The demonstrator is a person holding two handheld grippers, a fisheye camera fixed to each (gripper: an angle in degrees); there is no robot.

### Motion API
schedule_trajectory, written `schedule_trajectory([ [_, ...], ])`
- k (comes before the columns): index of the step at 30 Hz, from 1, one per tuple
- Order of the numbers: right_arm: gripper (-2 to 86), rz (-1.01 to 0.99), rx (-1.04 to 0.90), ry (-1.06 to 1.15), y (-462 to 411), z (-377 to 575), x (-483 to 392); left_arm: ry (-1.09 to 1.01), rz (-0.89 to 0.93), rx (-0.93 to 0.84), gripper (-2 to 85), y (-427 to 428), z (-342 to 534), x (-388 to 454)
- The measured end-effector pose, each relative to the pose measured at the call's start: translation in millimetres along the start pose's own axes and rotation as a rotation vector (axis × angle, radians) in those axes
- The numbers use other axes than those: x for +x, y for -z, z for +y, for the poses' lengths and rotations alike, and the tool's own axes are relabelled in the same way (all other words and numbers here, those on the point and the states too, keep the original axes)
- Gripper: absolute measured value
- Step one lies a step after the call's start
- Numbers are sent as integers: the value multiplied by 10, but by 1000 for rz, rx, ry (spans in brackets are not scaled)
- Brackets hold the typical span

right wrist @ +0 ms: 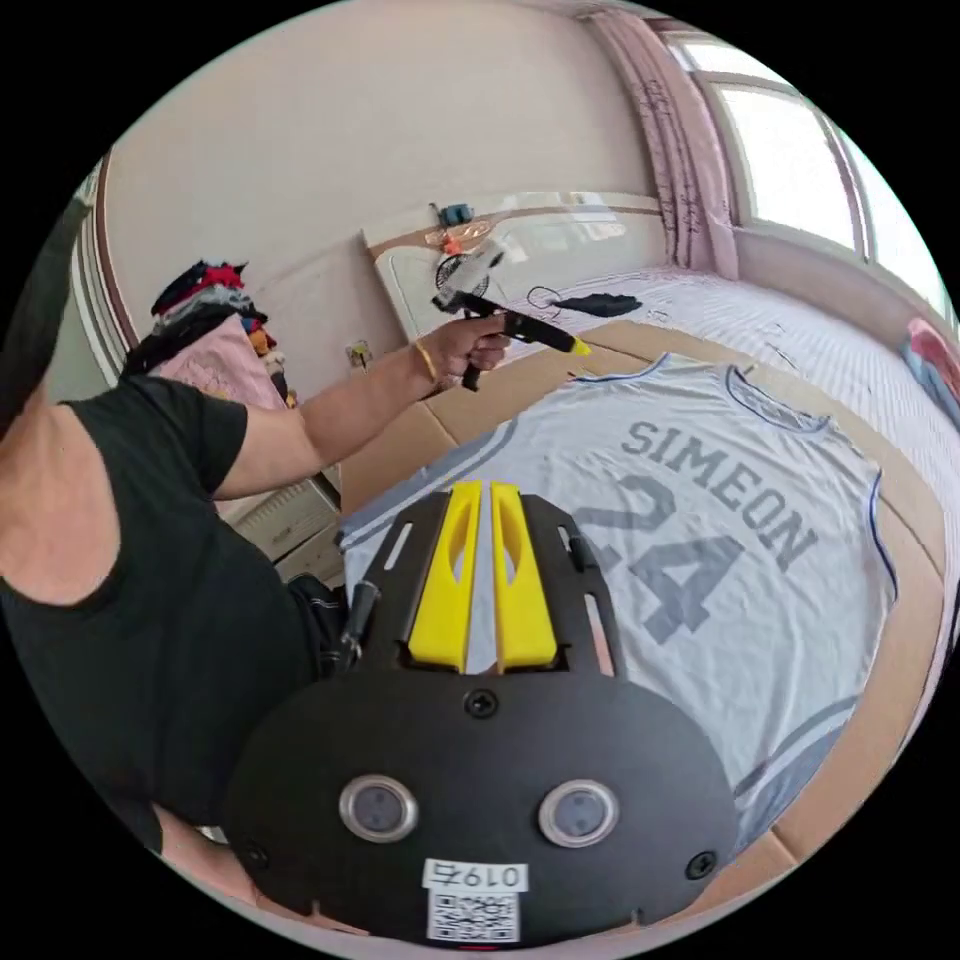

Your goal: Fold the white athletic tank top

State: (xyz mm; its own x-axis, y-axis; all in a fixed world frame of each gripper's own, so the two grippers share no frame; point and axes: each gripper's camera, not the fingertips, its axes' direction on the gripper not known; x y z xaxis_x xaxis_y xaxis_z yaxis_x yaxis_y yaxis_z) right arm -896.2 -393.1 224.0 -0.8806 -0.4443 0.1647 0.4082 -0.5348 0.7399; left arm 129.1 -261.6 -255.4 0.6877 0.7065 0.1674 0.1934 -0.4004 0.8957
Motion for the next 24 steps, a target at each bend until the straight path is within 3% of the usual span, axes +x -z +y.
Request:
schedule_trajectory([
  [2,26,122,19,-154,346,658,429,-198,13,31,14,-107,-103,842],
  [5,39,417,14,-310,629,1404,562,-352,52,42,22,-492,-288,1692],
  [7,43,488,52,-417,739,1820,609,-387,85,45,29,-794,-517,2052],
  [10,52,451,171,-543,780,2473,656,-360,167,19,51,-1382,-1113,2479],
  [13,63,457,145,-627,492,2927,673,-350,268,-66,71,-2092,-1732,2937],
  [17,73,461,70,-686,-11,3341,628,-388,165,-209,83,-3033,-2313,3552],
  [24,73,387,133,-708,-430,3868,600,-457,184,-533,96,-3957,-2803,4021],
])
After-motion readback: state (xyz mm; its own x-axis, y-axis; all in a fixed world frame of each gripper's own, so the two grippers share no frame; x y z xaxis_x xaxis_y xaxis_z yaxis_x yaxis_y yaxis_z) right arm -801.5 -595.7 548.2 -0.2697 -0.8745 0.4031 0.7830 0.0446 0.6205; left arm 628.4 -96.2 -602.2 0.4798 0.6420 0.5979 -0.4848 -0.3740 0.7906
